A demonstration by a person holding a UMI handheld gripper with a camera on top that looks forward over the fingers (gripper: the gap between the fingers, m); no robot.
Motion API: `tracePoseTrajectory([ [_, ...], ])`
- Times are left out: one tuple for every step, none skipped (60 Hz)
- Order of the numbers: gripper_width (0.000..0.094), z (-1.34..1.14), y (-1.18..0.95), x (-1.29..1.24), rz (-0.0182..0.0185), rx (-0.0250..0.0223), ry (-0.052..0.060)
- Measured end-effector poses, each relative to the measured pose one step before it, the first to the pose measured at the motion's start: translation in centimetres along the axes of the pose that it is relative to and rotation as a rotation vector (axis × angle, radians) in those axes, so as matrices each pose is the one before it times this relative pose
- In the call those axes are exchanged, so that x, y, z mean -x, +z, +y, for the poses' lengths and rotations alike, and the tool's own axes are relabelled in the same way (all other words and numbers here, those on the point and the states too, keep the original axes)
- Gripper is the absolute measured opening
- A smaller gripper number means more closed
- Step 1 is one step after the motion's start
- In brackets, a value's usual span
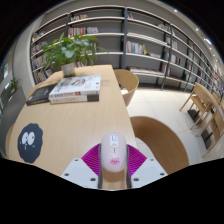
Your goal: Arrange mouse
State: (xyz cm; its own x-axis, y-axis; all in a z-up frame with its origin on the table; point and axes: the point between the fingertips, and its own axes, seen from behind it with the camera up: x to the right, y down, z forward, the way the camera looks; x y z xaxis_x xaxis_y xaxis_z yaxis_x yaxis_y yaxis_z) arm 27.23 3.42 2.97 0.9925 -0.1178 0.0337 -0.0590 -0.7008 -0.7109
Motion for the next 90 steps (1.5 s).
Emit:
tracePoseTrajectory([
  [0.0325,-1.178,-0.65,-0.092,0.01075,-0.01405,0.0019],
  [0.0325,-0.97,-0.465,0.084,0.00639,-0.02386,0.0014],
  [0.0325,-1.256,-0.645,0.117,0.00498,-0.02197,0.0029],
  [0.0325,-1.503,-0.793,0.164,0.00516,-0.01959,0.0058],
  [0.0324,-1.388,-0.686,0.203,0.00559,-0.02319,0.008],
  [0.0323,-1.423,-0.645,0.268,0.00602,-0.0241,0.0069],
  [0.0324,-1.464,-0.609,0.379,0.00396,-0.02409,0.0027],
  [0.0325,-1.507,-0.629,0.539,0.00115,-0.02386,-0.0013],
  [0.0324,-1.854,-0.731,0.411,0.00056,-0.021,-0.0034],
  [0.0325,-1.015,-0.226,0.751,0.00155,-0.02618,-0.0024],
  [0.0324,-1.389,-0.623,0.701,0.00253,-0.0248,-0.0022],
  [0.0323,-1.326,-0.569,0.815,-0.00002,-0.02352,-0.0033],
  [0.0324,-1.284,-0.551,0.945,-0.00283,-0.02213,-0.0044],
  [0.0324,-1.221,-0.55,0.999,-0.00406,-0.02165,-0.0039],
  [0.0323,-1.52,-0.897,0.945,-0.00474,-0.02038,-0.003],
  [0.0322,-1.116,-0.662,1.076,-0.00608,-0.02011,-0.0018],
  [0.0323,-1.134,0.032,1.057,-0.00723,-0.01188,-0.0034],
  [0.0322,-0.861,-0.342,1.247,-0.00758,-0.01483,-0.0034],
  [0.0322,-0.757,-0.296,1.244,-0.00807,-0.01323,-0.003],
  [0.0323,-0.635,-0.254,1.323,-0.00923,-0.01136,-0.0025],
  [0.0322,-0.548,-0.201,1.39,-0.01094,-0.00956,-0.0022],
  [0.0321,-0.246,-0.555,1.575,-0.01184,-0.01278,-0.0009],
  [0.0321,-0.778,0.23,1.328,-0.01201,-0.00309,0.0],
  [0.0321,-0.102,0.019,1.462,-0.01391,-0.00458,-0.0015],
  [0.0321,0.081,0.136,1.484,-0.01447,-0.00181,-0.0024],
  [0.0322,0.211,0.204,1.457,-0.01408,0.00096,-0.0046],
  [0.0323,0.369,0.259,1.366,-0.01314,0.00396,-0.0064],
  [0.0321,1.405,-0.118,1.808,-0.01033,0.00002,-0.0059],
  [0.0323,-0.434,0.347,0.529,-0.0103,0.01736,-0.0052],
  [0.0322,0.889,0.436,1.191,-0.00968,0.01454,-0.0047],
  [0.0322,0.998,0.493,1.154,-0.0105,0.01765,-0.0025],
  [0.0322,1.704,0.673,1.32,-0.01039,0.01416,-0.0006],
  [0.0321,0.937,0.541,0.868,-0.00948,0.01938,0.0018],
  [0.0321,1.056,0.532,0.769,-0.00795,0.01969,0.001],
  [0.0323,1.114,0.552,0.647,-0.00535,0.02,-0.0016],
  [0.0321,1.188,0.549,0.543,-0.00216,0.02118,-0.0035],
  [0.0321,1.783,0.523,0.947,0.00146,0.01838,-0.0036],
  [0.0323,0.642,0.096,0.262,-0.00131,0.02555,-0.0026],
  [0.0321,1.112,0.53,0.349,-0.00038,0.02015,-0.0028],
  [0.0321,1.381,0.948,0.309,0.00048,0.01804,-0.0026],
  [0.0324,1.128,0.621,0.299,0.00073,0.01937,-0.0006],
  [0.0322,1.117,0.496,0.261,0.00009,0.0203,-0.0012],
  [0.0322,1.111,0.49,0.239,-0.00035,0.0203,-0.0028],
  [0.0324,1.319,0.639,0.28,-0.00001,0.0186,-0.003],
  [0.0322,0.967,0.214,0.257,0.00133,0.01786,0.0009],
  [0.0322,0.952,0.474,0.138,0.00153,0.01719,0.0014],
  [0.0323,0.89,0.434,0.143,0.00021,0.0156,0.0008],
  [0.0322,0.859,0.4,0.148,-0.00093,0.01543,-0.0008],
  [0.0323,0.872,0.403,0.113,-0.0008,0.01628,0.0002],
  [0.0324,0.872,0.635,-0.031,0.0012,0.0181,0.0003],
  [0.0323,0.776,0.286,0.038,0.00189,0.015,0.0022],
  [0.0323,0.689,0.325,-0.054,0.00116,0.0134,0.0012],
  [0.0325,0.799,0.377,0.13,0.00329,0.00907,0.0015],
  [0.0325,0.63,0.29,0.018,0.00196,0.01219,0.0018],
  [0.0325,0.628,0.263,0.047,0.0008,0.0128,0.0023],
  [0.033,0.449,0.114,-0.051,-0.00053,0.01639,0.0008],
  [0.033,-0.443,0.118,-0.011,0.00208,-0.03001,-0.0028],
  [0.0329,0.171,0.154,0.109,0.0024,-0.01316,-0.0074],
  [0.0331,0.314,-0.03,0.015,0.00144,0.01102,-0.0082],
  [0.0332,-0.089,-0.081,-0.006,0.00127,-0.00068,-0.0075],
  [0.0355,-0.388,-0.249,-0.136,-0.00088,0.01418,-0.0023],
  [0.0366,0.304,0.284,-0.017,-0.00073,0.00366,0.0014],
  [0.0384,-0.076,0.034,0.024,-0.00227,-0.00231,0.0034],
  [0.0398,-0.056,0.039,0.008,-0.00289,-0.00073,0.0052],
  [0.0417,0.055,0.052,0.012,-0.00401,0.00354,0.005],
  [0.0431,-0.021,0.037,0.018,-0.00402,0.00127,0.004],
  [0.0443,-0.11,-0.268,0.114,-0.00306,0.00657,0.0032],
  [0.0463,0.087,0.069,-0.055,-0.0045,0.00668,0.0036],
  [0.0475,0.156,0.095,-0.063,-0.00418,0.01075,0.0063],
  [0.0497,0.191,-0.115,-0.016,-0.00194,0.01169,0.0106],
  [0.0545,0.119,0.002,-0.132,0.00207,0.01216,0.0132],
  [0.0651,0.134,-0.155,-0.242,0.00619,0.01283,0.0118],
  [0.0745,0.031,-0.222,-0.305,0.00911,0.00974,0.0091],
  [0.084,-0.145,-0.302,-0.294,0.01002,0.00214,0.0061],
  [0.0863,-0.271,-0.338,-0.334,0.01134,-0.00413,0.0041],
  [0.0874,-0.304,-0.419,-0.084,0.00441,-0.01078,0.0019],
  [0.0866,-0.387,-0.481,-0.243,0.00701,-0.01088,0.0027],
  [0.0864,-0.398,-0.552,-0.197,0.00532,-0.00995,0.0017],
  [0.0858,-0.419,-0.586,-0.114,0.00139,-0.01059,0.0009],
  [0.0857,-0.414,-0.807,-0.032,0.00206,-0.0072,0.0003],
  [0.0858,-0.532,-0.49,-0.199,0.00014,-0.00293,0.0008],
  [0.0858,-0.306,-0.863,-0.191,-0.00075,-0.00804,0.0014],
  [0.0861,-0.36,-0.797,-0.092,0.00043,-0.00764,0.0011],
  [0.086,-0.389,-0.861,-0.057,-0.00096,-0.00909,0.0009],
  [0.0859,-0.462,-0.844,-0.001,-0.00248,-0.01174,0.0001],
  [0.0861,-0.496,-0.836,0.076,-0.00195,-0.01165,-0.0007],
  [0.0861,-0.413,-0.882,0.014,-0.00357,-0.0104,-0.0009],
  [0.0861,-0.322,-0.978,0.019,-0.00332,-0.0083,-0.001],
  [0.0861,-0.468,-1.132,0.073,-0.00098,-0.00554,0.0],
  [0.0861,-0.298,-0.787,-0.108,-0.00394,-0.01053,0.0],
])
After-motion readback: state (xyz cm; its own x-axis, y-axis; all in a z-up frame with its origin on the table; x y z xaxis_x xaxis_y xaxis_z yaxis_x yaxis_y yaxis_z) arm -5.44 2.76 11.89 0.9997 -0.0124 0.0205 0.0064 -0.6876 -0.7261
